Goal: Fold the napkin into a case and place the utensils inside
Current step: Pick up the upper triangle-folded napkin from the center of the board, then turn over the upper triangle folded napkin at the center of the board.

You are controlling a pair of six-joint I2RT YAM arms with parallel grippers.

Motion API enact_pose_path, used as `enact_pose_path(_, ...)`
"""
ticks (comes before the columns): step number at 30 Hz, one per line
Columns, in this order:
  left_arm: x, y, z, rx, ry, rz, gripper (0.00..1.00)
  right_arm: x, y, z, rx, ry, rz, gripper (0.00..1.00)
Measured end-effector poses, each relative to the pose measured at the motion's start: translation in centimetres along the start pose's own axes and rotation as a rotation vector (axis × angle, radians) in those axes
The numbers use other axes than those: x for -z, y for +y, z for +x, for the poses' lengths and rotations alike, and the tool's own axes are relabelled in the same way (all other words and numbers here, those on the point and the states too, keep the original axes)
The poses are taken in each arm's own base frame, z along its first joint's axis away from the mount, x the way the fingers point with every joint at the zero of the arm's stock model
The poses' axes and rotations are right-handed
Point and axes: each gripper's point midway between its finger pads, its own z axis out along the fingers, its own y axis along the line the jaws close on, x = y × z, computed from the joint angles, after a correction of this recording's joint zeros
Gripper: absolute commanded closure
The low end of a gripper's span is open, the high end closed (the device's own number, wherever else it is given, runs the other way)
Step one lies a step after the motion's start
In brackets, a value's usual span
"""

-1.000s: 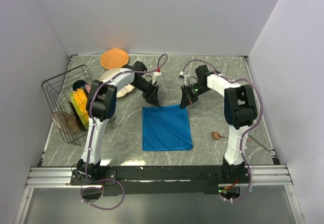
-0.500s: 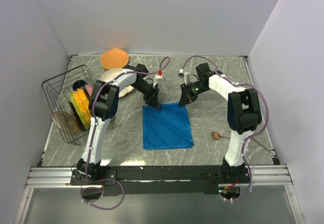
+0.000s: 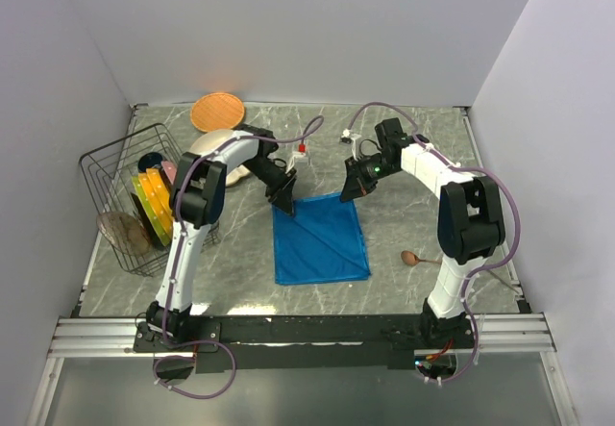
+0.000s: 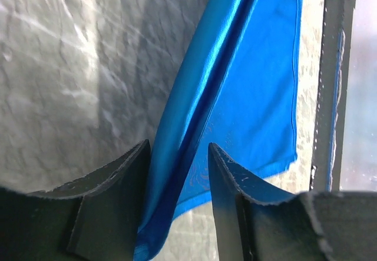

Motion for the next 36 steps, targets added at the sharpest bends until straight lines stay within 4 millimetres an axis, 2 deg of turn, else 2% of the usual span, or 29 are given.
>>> enact_pose_path(15, 2.3, 0.7, 2.0, 0.014, 0.022, -0.019, 0.57, 0.1, 0.1, 0.5, 0.021, 0.017, -0.007, 1.00)
enact_pose_path(18, 2.5, 0.8, 2.2, 0.014, 0.024, -0.022, 0.63, 0.1, 0.2, 0.6, 0.021, 0.023, -0.011, 1.00)
enact_pose_path(20, 2.5, 0.9, 2.2, 0.015, 0.023, -0.023, 0.71, 0.1, 0.2, 0.7, 0.023, 0.025, -0.012, 1.00)
enact_pose_path(21, 2.5, 0.9, 2.2, 0.015, 0.023, -0.024, 0.79, 0.2, 0.2, 0.7, 0.024, 0.026, -0.012, 1.00)
enact_pose_path(22, 2.6, 0.9, 2.2, 0.015, 0.022, -0.024, 0.99, 0.2, 0.2, 0.6, 0.024, 0.026, -0.012, 1.00)
enact_pose_path(28, 2.6, 1.0, 2.0, 0.021, 0.015, -0.028, 0.99, 0.4, -0.4, 0.6, 0.001, 0.024, 0.012, 1.00)
enact_pose_path(32, 3.1, 1.1, 0.6, 0.006, -0.011, -0.067, 0.99, 1.3, -2.3, 0.2, -0.011, 0.002, 0.088, 1.00)
enact_pose_path(34, 3.9, 1.0, -0.9, -0.015, -0.034, -0.109, 0.99, 2.0, -3.1, -0.2, -0.003, -0.012, 0.129, 1.00)
enact_pose_path(36, 5.4, 1.0, -3.3, -0.061, -0.070, -0.192, 0.99, 3.0, -3.7, -1.3, 0.032, -0.036, 0.174, 1.00)
